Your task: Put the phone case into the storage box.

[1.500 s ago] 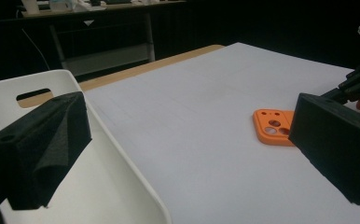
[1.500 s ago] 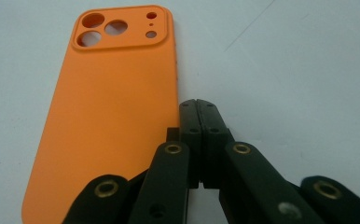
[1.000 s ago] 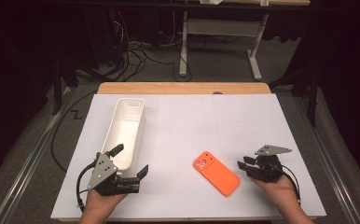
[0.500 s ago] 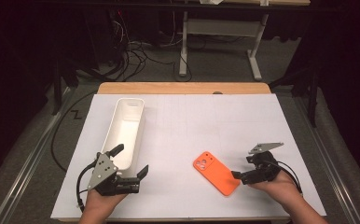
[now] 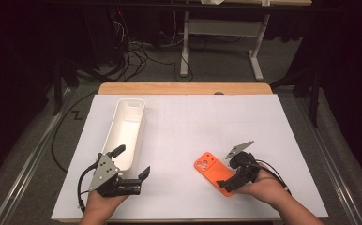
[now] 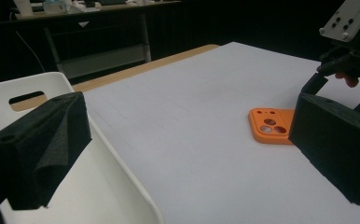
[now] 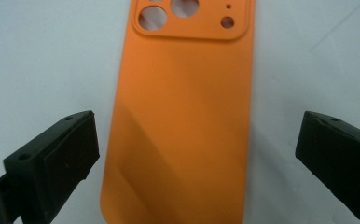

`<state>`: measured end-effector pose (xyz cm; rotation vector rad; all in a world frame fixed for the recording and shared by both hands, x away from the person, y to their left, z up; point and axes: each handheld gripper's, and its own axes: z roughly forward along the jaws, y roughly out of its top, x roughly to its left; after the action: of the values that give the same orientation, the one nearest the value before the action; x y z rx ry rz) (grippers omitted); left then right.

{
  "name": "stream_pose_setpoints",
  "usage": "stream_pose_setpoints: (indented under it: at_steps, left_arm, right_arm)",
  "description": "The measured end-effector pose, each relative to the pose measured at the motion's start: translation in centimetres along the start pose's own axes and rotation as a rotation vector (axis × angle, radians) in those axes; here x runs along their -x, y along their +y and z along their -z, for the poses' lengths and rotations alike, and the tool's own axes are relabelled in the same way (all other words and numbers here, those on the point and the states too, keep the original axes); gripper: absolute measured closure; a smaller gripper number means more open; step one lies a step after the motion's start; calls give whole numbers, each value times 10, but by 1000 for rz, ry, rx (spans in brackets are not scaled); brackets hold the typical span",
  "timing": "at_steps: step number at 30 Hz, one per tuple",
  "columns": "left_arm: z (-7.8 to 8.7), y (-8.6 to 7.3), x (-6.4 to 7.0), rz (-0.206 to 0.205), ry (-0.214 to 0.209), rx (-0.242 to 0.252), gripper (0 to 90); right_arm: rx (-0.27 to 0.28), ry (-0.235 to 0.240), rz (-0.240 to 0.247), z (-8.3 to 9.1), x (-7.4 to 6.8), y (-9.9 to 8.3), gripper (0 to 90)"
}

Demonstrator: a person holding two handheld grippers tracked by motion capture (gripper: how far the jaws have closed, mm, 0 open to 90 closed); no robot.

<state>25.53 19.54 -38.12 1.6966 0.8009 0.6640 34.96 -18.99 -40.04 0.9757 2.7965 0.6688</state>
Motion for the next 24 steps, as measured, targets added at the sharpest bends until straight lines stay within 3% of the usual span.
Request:
stream_pose_setpoints:
  at_steps: [8, 24]
  left_arm:
    - [0, 0, 1, -7, -2, -1, 1]
    - [0, 0, 0, -3, -1, 3, 1]
  right_arm:
    - [-53, -11, 0, -12, -4, 9, 0]
    - [-143, 2, 52, -21, -11, 13, 29]
